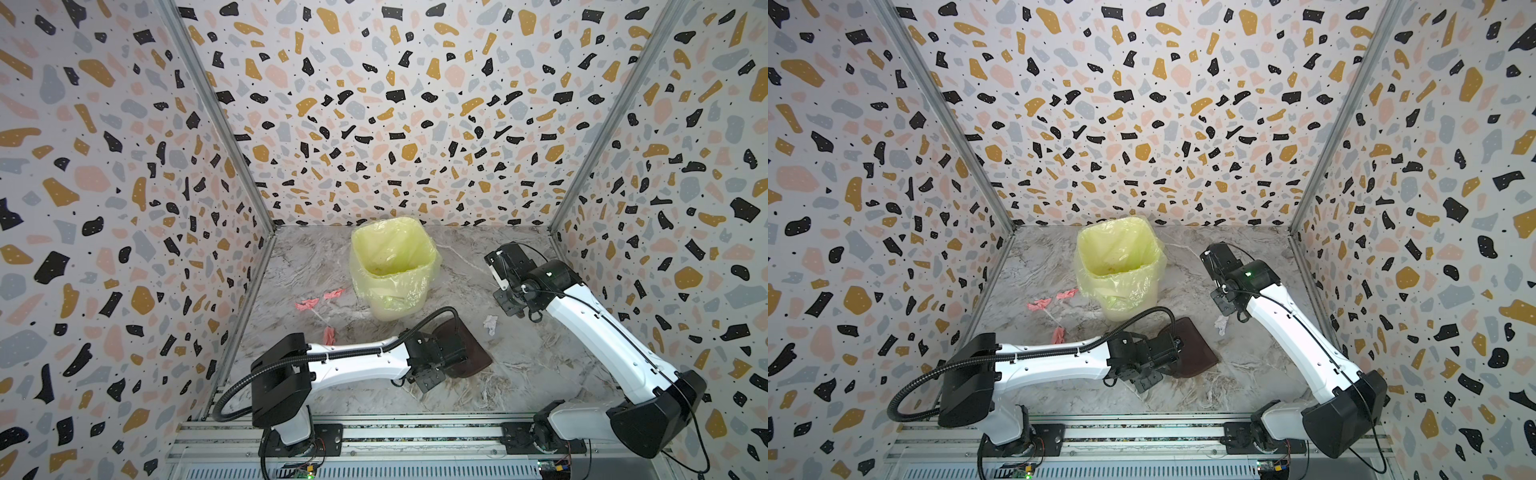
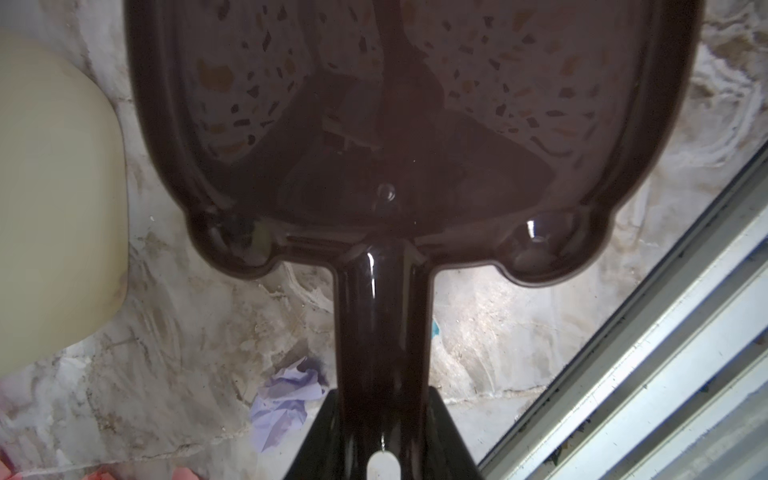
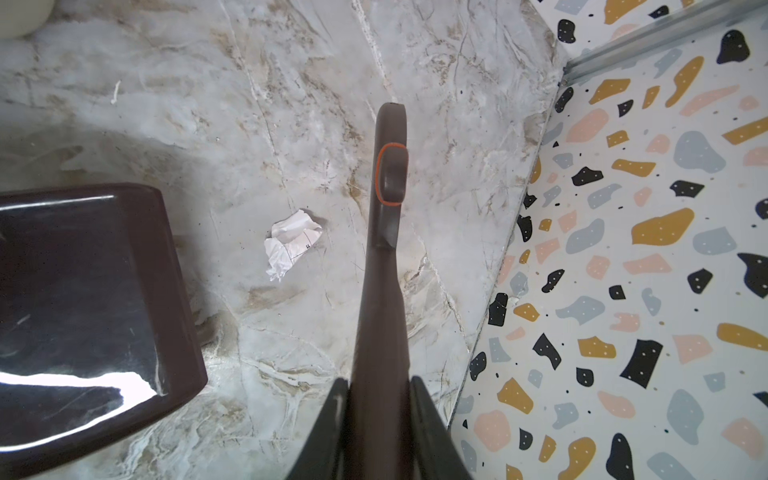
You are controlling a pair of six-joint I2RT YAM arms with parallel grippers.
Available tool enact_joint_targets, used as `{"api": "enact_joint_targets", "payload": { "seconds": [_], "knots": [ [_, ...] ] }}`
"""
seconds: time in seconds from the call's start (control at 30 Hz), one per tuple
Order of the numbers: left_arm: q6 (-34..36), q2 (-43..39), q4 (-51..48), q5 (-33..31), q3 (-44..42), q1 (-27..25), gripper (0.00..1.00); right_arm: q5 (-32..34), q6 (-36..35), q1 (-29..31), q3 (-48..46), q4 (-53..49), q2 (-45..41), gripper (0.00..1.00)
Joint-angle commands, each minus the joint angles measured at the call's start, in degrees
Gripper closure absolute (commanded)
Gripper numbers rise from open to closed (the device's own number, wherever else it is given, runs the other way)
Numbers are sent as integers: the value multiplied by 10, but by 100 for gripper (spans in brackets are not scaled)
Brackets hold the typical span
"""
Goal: Sweep away the paper scraps from the table
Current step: 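Bring the brush down behind the white crumpled scrap with the right gripper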
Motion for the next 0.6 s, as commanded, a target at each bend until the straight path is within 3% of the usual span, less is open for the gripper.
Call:
{"api": "enact_joint_targets", "payload": {
  "seconds": [0.0,0.57],
  "knots": [
    [14,16,25,11,27,14,100,-8,-28,1,-4,16,-8,100],
    [68,107,-49,23,134,51,100,-63,-55,-14,-35,27,6,100]
  ]
}}
